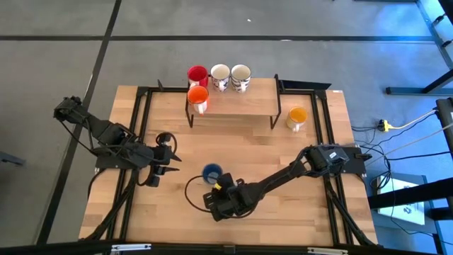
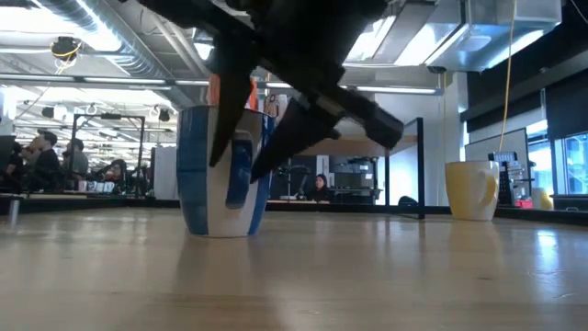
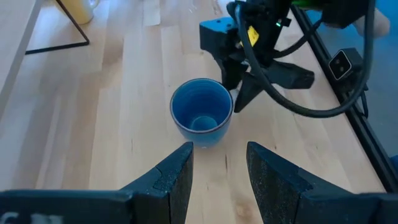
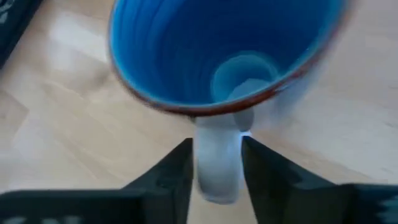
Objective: Place coffee mugs
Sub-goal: Put the blue cup on the shelf
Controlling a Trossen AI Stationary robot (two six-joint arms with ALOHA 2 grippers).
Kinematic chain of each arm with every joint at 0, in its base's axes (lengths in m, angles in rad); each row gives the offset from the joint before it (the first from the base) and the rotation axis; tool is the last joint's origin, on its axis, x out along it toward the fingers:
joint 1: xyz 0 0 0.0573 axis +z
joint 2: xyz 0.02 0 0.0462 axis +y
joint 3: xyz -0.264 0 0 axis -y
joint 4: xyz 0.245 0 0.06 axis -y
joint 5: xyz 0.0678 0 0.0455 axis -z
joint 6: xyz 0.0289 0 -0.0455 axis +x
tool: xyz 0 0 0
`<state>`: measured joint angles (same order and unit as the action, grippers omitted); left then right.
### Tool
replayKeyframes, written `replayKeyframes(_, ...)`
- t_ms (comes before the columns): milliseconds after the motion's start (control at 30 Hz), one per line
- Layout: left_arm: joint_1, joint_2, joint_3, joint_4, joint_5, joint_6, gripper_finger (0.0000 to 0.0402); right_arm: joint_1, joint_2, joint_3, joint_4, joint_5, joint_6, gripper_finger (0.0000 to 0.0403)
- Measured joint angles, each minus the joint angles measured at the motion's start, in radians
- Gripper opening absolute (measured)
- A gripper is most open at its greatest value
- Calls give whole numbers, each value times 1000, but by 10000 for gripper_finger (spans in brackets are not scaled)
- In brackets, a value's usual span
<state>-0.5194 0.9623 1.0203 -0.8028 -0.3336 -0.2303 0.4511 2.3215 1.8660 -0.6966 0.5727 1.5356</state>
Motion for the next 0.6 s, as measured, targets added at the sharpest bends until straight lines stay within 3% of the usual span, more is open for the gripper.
replayKeyframes(267, 0, 0, 0, -2, 0, 31, 144, 0, 8, 0, 3, -10, -54, 38)
replayKeyframes(600, 0, -4, 1, -2, 4, 32, 144, 1, 8, 0, -22, 27, -77, 34)
